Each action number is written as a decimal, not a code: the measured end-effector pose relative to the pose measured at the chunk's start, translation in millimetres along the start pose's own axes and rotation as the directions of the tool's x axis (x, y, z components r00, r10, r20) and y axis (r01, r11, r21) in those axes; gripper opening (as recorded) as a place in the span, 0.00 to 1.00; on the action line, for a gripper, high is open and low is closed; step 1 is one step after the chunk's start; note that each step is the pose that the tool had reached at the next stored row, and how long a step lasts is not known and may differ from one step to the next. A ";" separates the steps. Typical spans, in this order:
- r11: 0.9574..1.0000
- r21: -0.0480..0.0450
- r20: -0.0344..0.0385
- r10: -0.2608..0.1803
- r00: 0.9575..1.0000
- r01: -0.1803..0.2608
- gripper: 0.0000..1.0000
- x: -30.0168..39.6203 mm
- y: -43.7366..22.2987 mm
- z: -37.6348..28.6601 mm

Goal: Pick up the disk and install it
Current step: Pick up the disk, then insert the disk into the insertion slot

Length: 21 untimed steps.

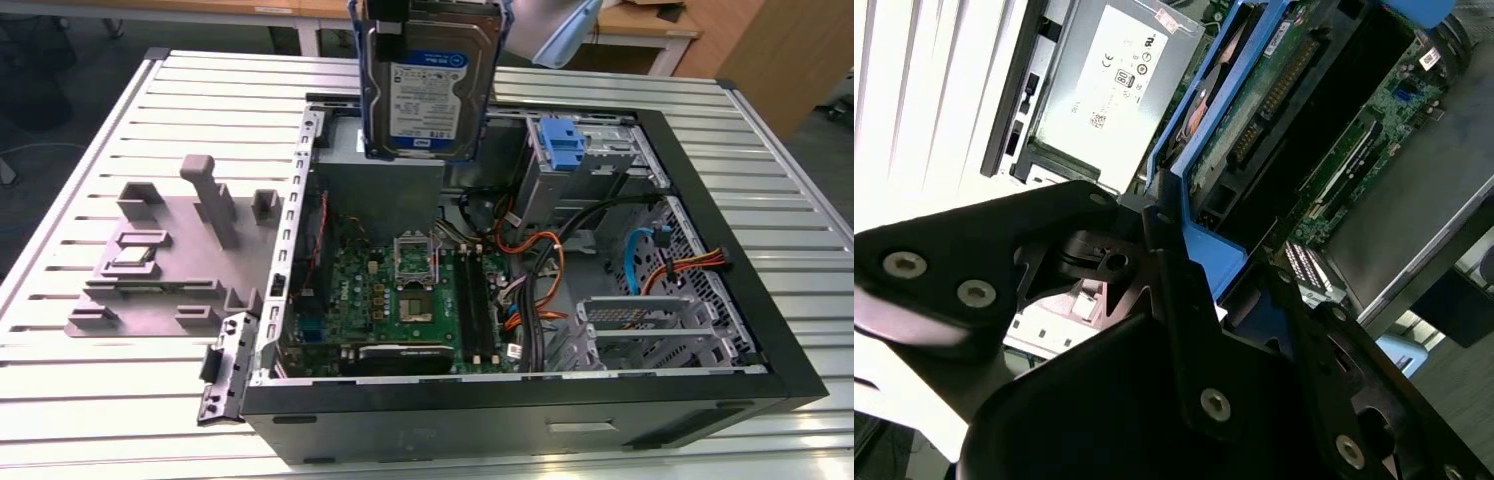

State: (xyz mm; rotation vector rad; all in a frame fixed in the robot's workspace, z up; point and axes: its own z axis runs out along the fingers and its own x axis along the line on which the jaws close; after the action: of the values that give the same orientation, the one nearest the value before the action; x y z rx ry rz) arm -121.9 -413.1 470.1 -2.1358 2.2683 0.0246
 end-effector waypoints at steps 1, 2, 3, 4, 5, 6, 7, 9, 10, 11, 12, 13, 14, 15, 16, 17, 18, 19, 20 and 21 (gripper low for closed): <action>1.000 0.000 0.000 0.000 1.000 0.000 0.36 0.0 -0.9 0.1; 1.000 0.000 0.000 0.000 1.000 0.000 0.36 -0.1 -1.7 0.2; 1.000 0.000 0.000 0.000 1.000 0.000 0.36 -0.1 -2.5 0.3; 1.000 0.000 0.000 0.000 1.000 0.000 0.36 -0.2 -3.3 0.4; 1.000 0.000 0.000 0.000 1.000 0.000 0.36 -0.2 -4.0 0.5; 1.000 0.000 0.000 0.000 1.000 0.000 0.36 -0.2 -4.7 0.6; 1.000 0.000 0.000 0.000 1.000 0.000 0.36 -0.3 -5.3 0.7; 1.000 0.000 0.000 0.000 1.000 0.000 0.36 -0.3 -6.5 0.9; 1.000 0.000 0.000 0.000 1.000 0.000 0.36 -0.2 -7.0 1.1; 1.000 0.000 0.000 0.000 1.000 0.000 0.36 0.2 -7.4 1.2; 1.000 0.000 0.000 0.000 1.000 0.000 0.36 0.9 -7.6 1.3; 1.000 0.000 0.000 0.000 1.000 0.000 0.36 1.9 -7.9 1.6; 1.000 0.000 0.000 0.000 1.000 0.000 0.36 3.0 -8.1 1.7; 1.000 0.000 -0.001 0.000 1.000 0.000 0.36 4.0 -8.4 1.8; 1.000 0.000 -0.001 0.000 1.000 0.000 0.36 4.9 -8.6 1.9; 1.000 0.000 -0.001 0.000 1.000 0.000 0.36 5.8 -8.8 2.0; 1.000 0.000 -0.001 0.000 1.000 0.000 0.36 6.3 -9.0 2.2; 1.000 0.000 -0.002 0.000 1.000 0.000 0.36 6.5 -9.1 2.3; 1.000 0.000 -0.002 0.000 1.000 0.000 0.36 6.6 -9.1 2.2; 1.000 0.000 -0.002 0.000 1.000 0.000 0.36 6.9 -9.2 2.2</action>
State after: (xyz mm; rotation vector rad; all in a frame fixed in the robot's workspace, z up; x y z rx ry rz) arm -113.1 -420.5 467.8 -2.1367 2.2692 0.0225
